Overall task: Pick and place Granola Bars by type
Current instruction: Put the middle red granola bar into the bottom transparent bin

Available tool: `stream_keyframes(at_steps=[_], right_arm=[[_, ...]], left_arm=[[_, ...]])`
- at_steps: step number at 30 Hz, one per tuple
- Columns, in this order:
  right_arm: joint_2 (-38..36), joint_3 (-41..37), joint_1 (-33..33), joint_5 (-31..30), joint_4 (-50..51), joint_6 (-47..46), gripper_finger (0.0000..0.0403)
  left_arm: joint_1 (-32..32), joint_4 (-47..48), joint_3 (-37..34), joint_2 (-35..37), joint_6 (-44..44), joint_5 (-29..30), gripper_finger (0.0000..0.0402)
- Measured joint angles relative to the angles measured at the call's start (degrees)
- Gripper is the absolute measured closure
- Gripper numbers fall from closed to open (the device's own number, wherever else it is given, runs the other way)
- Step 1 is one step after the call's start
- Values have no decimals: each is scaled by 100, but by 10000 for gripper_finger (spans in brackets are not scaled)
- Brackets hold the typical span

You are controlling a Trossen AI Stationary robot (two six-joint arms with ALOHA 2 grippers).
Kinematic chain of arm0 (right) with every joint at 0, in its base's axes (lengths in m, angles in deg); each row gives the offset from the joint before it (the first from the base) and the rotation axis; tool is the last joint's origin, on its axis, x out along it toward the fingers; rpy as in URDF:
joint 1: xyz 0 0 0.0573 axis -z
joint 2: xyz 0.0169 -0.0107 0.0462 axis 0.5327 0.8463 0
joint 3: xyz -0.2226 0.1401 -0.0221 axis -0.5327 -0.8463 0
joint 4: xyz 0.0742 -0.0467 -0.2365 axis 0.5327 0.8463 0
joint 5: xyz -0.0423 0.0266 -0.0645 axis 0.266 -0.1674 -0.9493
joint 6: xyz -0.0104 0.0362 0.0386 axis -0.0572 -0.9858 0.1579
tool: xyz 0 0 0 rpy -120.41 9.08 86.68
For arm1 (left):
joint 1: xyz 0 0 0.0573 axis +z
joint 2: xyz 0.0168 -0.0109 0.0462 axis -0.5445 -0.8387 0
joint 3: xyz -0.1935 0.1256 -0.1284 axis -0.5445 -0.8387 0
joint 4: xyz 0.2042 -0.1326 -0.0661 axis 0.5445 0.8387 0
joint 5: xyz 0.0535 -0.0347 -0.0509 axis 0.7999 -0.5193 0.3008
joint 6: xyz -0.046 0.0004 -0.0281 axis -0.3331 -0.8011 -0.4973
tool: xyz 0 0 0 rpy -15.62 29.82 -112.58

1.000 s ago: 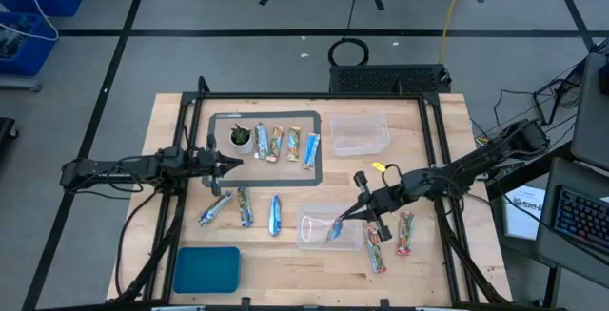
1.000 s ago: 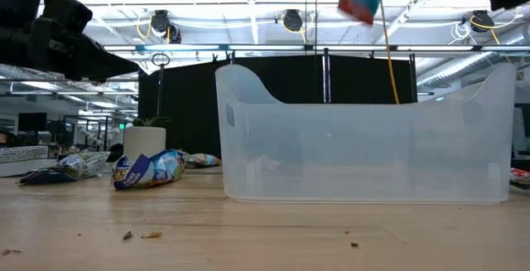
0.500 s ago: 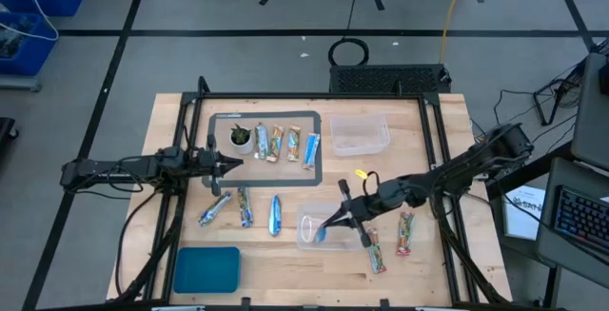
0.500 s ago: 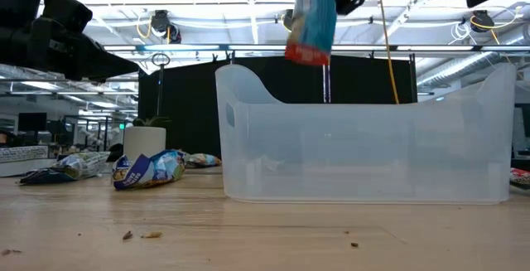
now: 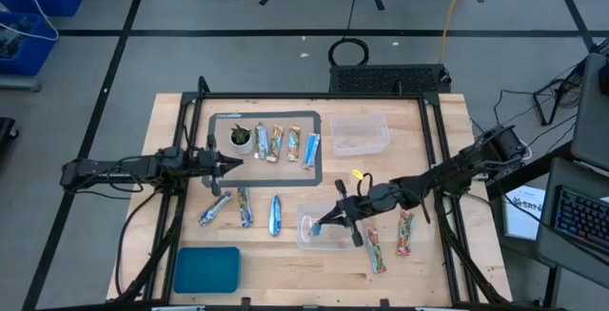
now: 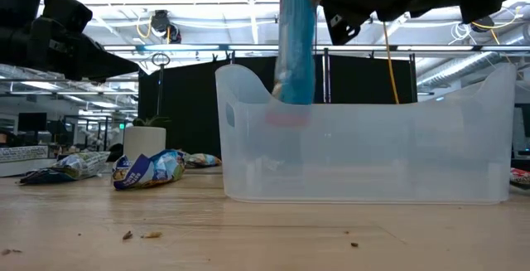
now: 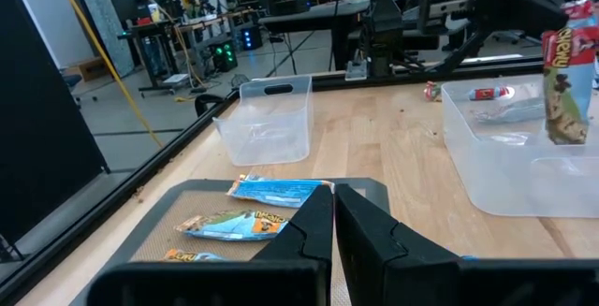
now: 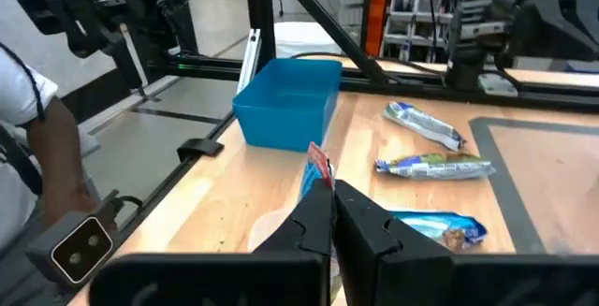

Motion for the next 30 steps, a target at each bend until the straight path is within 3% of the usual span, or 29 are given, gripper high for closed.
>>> stream_keyframes(at_steps=[5,9,25,30], right_arm=[[-2,2,52,-49,190,-44,403],[2,22,56,-460,643,-102,403],[16,389,-98,-275,1236,-199,403],[388,389,-126,-257,1081,-354,403]], left_arm=[[0,-1,0,-1,1,0,378],[1,1,0,-1,0,0,378],[-1,1,0,-1,-1,0,378],[-1,-1,0,-1,-1,0,378]])
